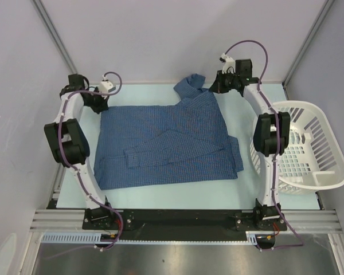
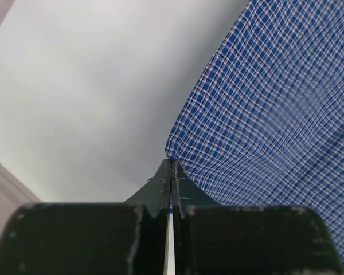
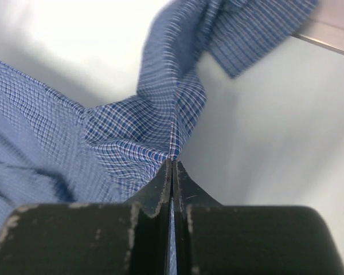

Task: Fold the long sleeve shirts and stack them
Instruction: Fold the shirt

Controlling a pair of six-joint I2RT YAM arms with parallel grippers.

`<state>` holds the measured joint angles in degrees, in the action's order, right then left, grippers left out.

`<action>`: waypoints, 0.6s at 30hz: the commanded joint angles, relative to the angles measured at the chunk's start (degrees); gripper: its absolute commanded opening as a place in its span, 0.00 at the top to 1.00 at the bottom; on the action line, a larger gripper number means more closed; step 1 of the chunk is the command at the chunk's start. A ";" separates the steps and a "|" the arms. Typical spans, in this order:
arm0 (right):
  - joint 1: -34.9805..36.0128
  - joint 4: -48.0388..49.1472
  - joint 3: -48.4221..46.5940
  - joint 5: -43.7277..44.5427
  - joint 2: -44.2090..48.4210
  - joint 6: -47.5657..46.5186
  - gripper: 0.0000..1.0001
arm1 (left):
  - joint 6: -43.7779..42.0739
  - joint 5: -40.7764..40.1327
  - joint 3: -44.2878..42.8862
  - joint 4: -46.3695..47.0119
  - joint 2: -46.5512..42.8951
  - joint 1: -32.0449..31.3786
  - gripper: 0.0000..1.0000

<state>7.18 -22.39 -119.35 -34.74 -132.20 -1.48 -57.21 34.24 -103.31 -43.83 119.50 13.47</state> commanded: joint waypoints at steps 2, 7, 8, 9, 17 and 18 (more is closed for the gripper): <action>-0.24 -0.63 5.70 -3.84 9.41 -1.07 1.00 | -6.85 6.10 5.74 0.68 -9.63 3.13 1.00; -1.20 -2.74 13.33 -4.54 16.61 -4.67 1.00 | -11.25 7.51 13.30 -0.20 -16.83 3.40 1.00; -1.46 -3.70 14.48 -4.63 18.80 -5.29 1.00 | -11.78 7.68 14.61 -0.37 -18.06 3.49 1.00; -1.64 -4.06 15.45 -4.72 19.95 -5.81 1.00 | -12.31 8.12 16.89 -0.55 -19.12 3.40 1.00; -3.05 -7.57 24.33 -5.42 28.13 -8.72 1.00 | -16.79 8.21 25.69 -1.34 -27.56 5.16 1.00; -3.14 -7.93 24.95 -5.69 29.62 -8.89 1.00 | -17.23 8.30 26.40 -1.69 -28.87 5.51 1.00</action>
<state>4.75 -28.40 -96.77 -38.65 -108.40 -7.81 -69.91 39.40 -79.13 -44.38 95.64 17.34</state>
